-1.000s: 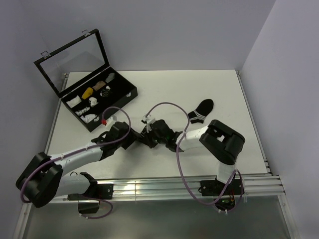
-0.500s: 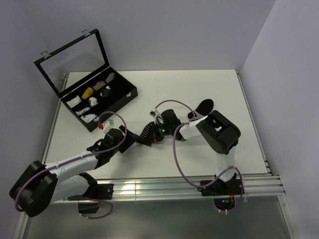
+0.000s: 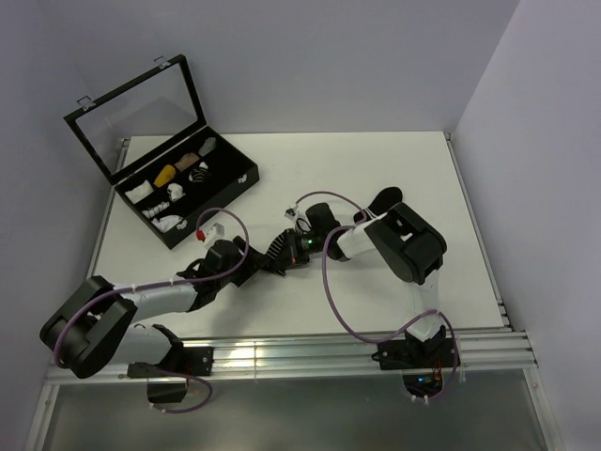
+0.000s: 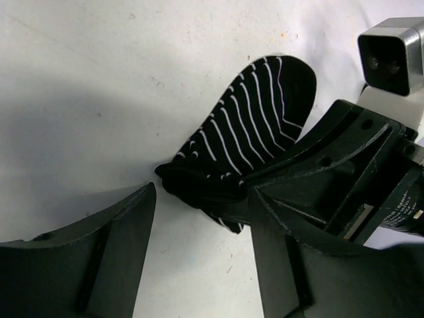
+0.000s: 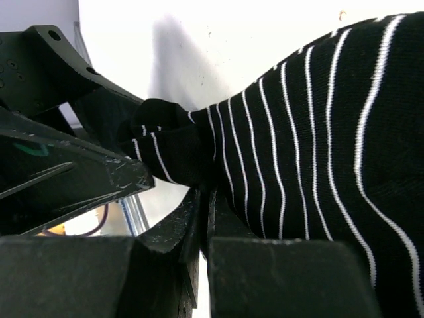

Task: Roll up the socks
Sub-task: Roll the sock at the center of the board.

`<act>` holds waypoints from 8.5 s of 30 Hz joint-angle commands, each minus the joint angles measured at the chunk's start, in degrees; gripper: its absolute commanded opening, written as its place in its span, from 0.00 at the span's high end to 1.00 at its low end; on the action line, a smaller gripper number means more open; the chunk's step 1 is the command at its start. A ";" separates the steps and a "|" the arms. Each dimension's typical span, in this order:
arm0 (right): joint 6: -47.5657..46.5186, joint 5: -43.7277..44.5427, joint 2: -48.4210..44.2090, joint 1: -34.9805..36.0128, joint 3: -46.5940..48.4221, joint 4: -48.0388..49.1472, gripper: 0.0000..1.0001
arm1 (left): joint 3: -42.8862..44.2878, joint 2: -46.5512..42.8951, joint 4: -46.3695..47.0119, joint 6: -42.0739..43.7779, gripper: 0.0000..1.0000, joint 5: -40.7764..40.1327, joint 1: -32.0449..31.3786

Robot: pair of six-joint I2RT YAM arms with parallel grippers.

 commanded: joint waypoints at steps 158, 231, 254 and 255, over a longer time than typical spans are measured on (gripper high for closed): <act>-28.40 57.39 -14.19 23.87 -8.24 -2.69 0.93 | 18.53 11.09 -25.87 2.61 0.96 -0.87 -0.39; -28.48 47.62 -26.41 17.54 -11.50 -3.57 0.56 | 19.23 12.49 -24.11 3.84 1.00 -2.72 -0.48; -32.09 56.07 -12.61 23.70 -7.19 -5.14 0.84 | 18.79 11.52 -23.67 2.96 0.99 -0.43 -0.48; -31.83 55.98 -12.61 23.70 -7.02 -5.93 0.91 | 18.53 10.91 -23.76 2.87 0.98 -0.69 -0.48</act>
